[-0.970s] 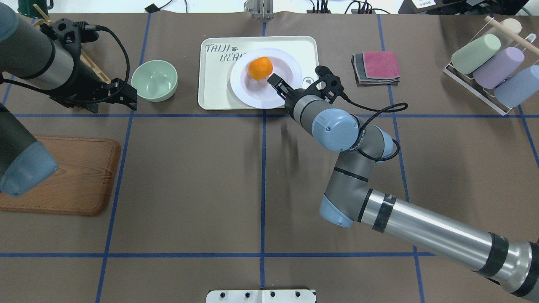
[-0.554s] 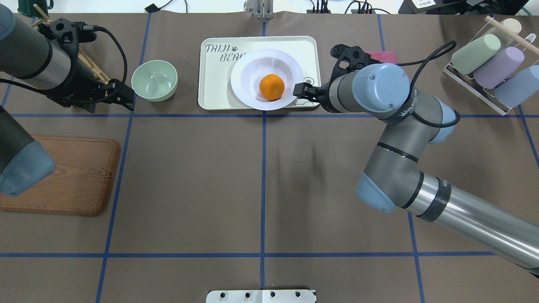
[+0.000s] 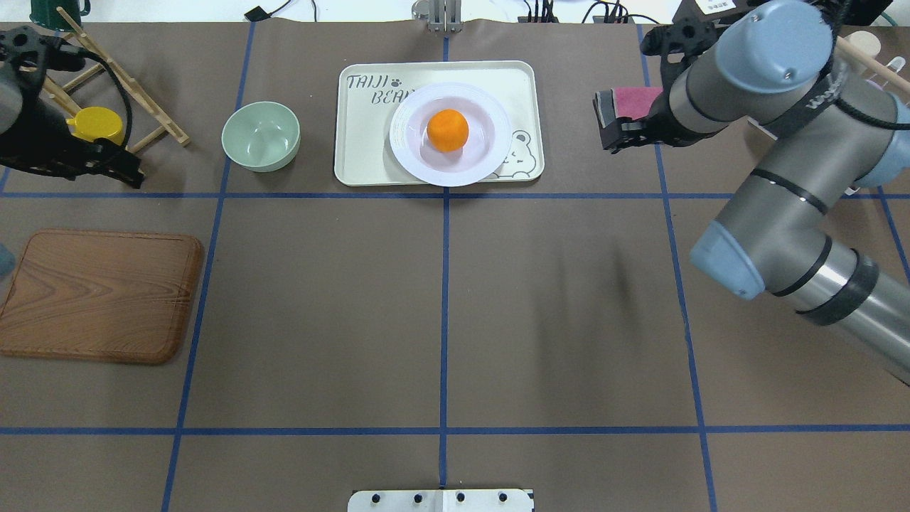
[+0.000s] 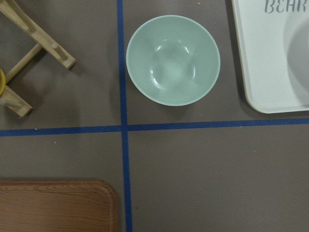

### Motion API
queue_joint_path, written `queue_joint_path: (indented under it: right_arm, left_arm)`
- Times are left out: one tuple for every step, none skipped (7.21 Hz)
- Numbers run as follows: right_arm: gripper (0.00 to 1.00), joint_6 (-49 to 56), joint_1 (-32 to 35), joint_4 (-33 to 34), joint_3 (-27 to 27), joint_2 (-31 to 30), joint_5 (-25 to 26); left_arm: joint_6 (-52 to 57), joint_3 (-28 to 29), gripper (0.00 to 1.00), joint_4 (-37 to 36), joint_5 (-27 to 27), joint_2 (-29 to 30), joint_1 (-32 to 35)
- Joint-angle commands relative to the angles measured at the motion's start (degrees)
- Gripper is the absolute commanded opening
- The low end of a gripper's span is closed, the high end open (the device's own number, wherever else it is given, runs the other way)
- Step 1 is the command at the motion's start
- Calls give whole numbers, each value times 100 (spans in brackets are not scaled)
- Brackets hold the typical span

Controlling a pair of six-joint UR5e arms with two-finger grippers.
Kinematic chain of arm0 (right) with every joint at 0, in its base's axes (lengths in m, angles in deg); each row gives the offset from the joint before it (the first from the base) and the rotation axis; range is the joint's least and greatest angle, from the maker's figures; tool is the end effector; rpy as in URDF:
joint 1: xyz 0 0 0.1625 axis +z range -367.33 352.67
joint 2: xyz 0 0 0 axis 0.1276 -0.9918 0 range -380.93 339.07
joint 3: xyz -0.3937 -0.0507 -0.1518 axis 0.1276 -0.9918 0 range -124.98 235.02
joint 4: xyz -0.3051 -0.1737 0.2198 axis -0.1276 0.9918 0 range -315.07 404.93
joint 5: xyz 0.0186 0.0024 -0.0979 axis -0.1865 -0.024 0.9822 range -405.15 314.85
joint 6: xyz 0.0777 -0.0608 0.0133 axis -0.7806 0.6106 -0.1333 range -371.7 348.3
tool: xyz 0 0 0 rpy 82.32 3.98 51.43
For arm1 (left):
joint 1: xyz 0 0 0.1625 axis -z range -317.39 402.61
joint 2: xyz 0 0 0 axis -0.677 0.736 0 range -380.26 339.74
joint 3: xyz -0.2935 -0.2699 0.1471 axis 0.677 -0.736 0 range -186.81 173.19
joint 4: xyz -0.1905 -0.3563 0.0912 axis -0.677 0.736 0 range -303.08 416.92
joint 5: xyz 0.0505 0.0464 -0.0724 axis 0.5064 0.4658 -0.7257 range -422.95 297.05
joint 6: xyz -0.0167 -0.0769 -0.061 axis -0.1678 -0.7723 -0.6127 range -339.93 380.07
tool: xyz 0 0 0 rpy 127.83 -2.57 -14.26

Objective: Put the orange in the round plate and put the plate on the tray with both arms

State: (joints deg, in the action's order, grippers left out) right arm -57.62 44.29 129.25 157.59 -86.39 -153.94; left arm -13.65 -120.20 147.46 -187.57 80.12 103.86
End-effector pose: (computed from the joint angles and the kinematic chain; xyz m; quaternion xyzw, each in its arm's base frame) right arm -0.3095 -0.5539 0.3140 0.1648 -0.3542 0.0009 0.9205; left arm 0.1882 -0.5025 0.3740 0.0933 0.3890 0.0481 0.9152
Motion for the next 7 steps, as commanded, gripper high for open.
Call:
queue_joint_path:
  right_arm:
    - [100,1942,1308,84,-114,-605,-1067]
    - [100,3033,1924,502,-280,-695,-1631]
    - [100,3714,2383,1054,-291,-740,-1724]
    - [100,4147,2701,1504,-282,-888,-1733]
    - [100,4595,2913,1639,-256,-1168,-1742]
    - [100,4791,2976,1640,-290,-1449,-1768]
    - [100,4793,3020,1640,-265,-1713,-1925]
  left_arm:
    - [1222,36,97,-2,-343,-657,692]
    - [1627,54,97,-2,-379,-895,947]
    - [1962,106,97,7,-475,-1167,1176]
    - [2079,107,98,42,-493,-1422,1300]
    - [2088,115,98,59,-493,-1616,1388]
    - [2088,115,98,77,-615,-1740,1415]
    - [2088,107,98,77,-825,-1819,1485]
